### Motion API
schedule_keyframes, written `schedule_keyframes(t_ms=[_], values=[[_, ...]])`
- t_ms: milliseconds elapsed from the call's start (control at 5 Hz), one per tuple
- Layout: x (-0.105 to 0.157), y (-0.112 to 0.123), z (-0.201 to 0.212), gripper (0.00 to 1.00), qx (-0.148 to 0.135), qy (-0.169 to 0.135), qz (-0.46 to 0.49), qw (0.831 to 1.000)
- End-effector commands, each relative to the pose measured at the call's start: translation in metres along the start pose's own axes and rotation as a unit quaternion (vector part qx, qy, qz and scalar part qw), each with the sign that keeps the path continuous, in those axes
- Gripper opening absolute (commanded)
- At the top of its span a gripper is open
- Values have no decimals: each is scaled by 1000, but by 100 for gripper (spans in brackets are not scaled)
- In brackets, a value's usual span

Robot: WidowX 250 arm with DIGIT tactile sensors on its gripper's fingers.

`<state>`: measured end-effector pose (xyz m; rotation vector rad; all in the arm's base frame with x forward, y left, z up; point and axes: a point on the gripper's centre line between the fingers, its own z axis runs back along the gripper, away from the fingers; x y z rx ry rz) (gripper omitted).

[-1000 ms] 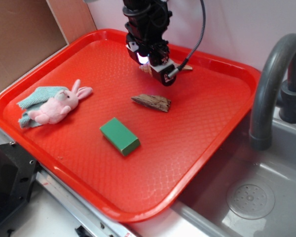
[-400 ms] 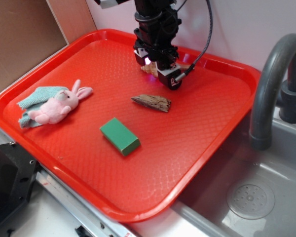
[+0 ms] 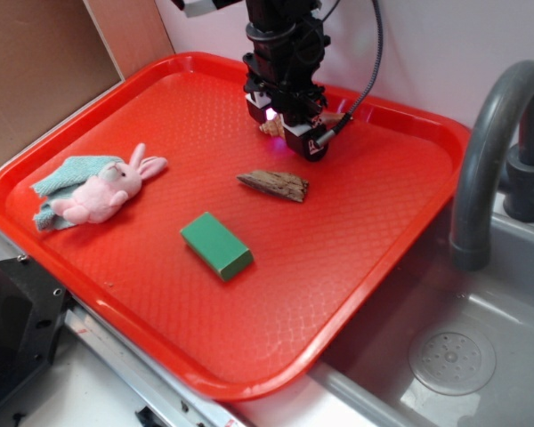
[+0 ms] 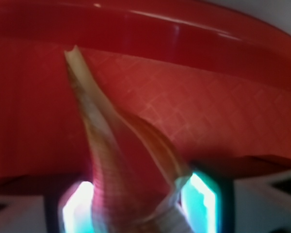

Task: Grab the shell.

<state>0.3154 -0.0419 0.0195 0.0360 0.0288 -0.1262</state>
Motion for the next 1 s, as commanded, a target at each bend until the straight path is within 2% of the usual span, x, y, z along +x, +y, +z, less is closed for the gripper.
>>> schedule_keyframes(t_ms=[0,200,400,600,800], values=[[-31,7,112,0,-56,-55,87,993],[-71,3,158,0,-89,-45,134,986],[-103,-6,176,0,-90,-50,150,983],[-110,-13,172,0,-71,-43,149,985],[-105,-9,168,0,-49,-34,154,986]])
